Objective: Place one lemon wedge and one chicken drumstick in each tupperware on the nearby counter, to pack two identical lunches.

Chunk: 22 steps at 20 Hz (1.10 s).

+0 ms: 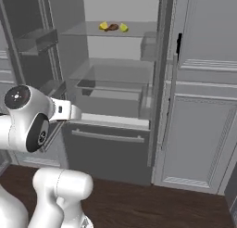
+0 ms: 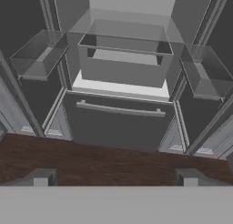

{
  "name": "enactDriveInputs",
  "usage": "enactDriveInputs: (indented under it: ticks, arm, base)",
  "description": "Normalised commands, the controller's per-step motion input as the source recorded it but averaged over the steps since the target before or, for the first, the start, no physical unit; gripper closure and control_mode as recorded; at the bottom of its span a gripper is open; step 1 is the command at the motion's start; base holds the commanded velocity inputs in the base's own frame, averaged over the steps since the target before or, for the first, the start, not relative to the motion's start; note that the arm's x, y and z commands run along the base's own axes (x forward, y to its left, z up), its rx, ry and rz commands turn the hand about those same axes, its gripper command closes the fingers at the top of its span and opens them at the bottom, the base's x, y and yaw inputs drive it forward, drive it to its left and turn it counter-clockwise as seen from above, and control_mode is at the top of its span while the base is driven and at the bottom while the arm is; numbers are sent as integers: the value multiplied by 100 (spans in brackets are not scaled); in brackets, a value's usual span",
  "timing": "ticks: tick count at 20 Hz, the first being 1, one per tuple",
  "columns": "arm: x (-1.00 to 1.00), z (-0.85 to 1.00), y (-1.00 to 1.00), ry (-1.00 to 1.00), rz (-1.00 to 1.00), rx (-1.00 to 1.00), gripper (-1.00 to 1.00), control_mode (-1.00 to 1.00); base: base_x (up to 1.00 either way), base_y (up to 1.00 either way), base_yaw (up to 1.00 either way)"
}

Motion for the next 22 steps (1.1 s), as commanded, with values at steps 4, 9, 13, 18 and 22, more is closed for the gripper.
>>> enactDriveInputs:
  ticks: [4,9,13,18,22]
  arm:
    - [0,0,0,0,0,0,-100,100]
    - [0,0,0,0,0,0,-100,100]
    - [0,0,0,0,0,0,-100,100]
    - [16,0,1,0,-2,0,-100,-100]
    - [12,40,0,-5,-6,0,-100,-100]
  base:
    - [100,0,-7]
    - [100,1,-7]
    - [100,10,-6]
    - [56,12,-3]
    - [0,0,0]
